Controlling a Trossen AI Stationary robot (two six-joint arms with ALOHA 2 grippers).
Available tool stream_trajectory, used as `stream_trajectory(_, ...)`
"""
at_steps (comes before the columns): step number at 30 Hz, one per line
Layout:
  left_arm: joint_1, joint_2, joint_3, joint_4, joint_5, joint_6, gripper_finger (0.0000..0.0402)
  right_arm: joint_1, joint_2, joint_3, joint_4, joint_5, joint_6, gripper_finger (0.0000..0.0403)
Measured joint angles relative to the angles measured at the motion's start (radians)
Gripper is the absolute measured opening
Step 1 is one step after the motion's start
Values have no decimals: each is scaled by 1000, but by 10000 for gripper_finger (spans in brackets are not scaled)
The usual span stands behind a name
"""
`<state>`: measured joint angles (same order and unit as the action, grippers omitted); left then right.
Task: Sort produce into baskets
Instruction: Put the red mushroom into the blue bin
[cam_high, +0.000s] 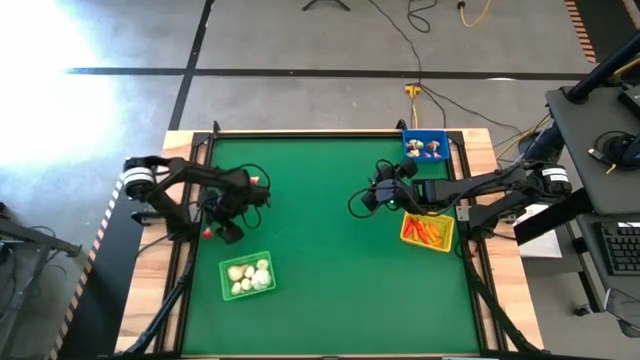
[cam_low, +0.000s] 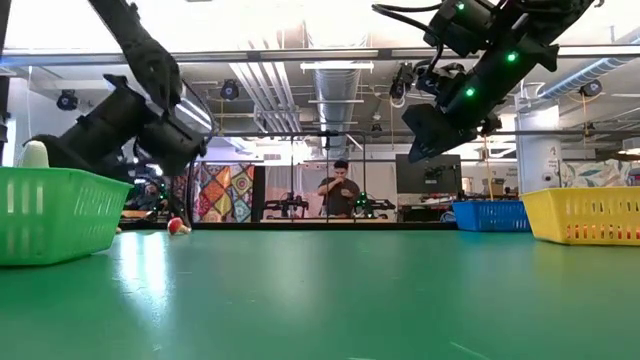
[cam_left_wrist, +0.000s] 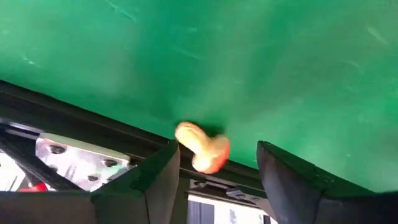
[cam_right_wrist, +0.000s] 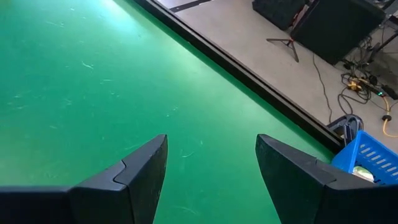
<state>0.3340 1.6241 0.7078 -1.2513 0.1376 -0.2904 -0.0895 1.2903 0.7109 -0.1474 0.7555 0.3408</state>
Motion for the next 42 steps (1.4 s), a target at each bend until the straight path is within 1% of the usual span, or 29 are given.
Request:
stream_trajectory(4,44,43,0,1,-23,12,197,0,0,0,-5,0,0,238)
stream_trajectory(10,57,129,0,1,-23,19,197,0,16,-1,-5,-1,0,238)
stream_trajectory(13,57,172,-3,1,15,21,191,0,29,-1,-5,-4,0,238)
stream_trajectory(16,50,205,-9,3,56,24,174,0,43,-1,-5,-5,0,238)
stream_trajectory(21,46,232,-19,1,61,70,124,0,55,-1,-6,-5,-3,238)
stream_trajectory(25,41,218,-23,-4,55,102,72,0,48,-1,-13,-5,-4,238)
stream_trajectory(29,22,164,-10,-5,18,126,26,0,44,-1,-24,-5,-4,238)
stream_trajectory(31,12,115,12,-5,30,133,16,0,43,-1,-23,-4,-4,238)
stream_trajectory(34,-5,27,71,12,42,129,17,0,43,-1,-17,-9,-21,238)
stream_trajectory(35,-11,-5,94,38,43,122,19,0,43,-1,-13,-29,-31,238)
stream_trajectory(37,-28,-68,130,161,27,117,23,0,43,-1,15,-127,-57,238)
stream_trajectory(39,-54,-125,140,384,-16,96,24,0,43,-1,53,-266,-99,238)
stream_trajectory(42,-97,-162,124,732,-37,102,23,9,51,-1,137,-459,-167,238)
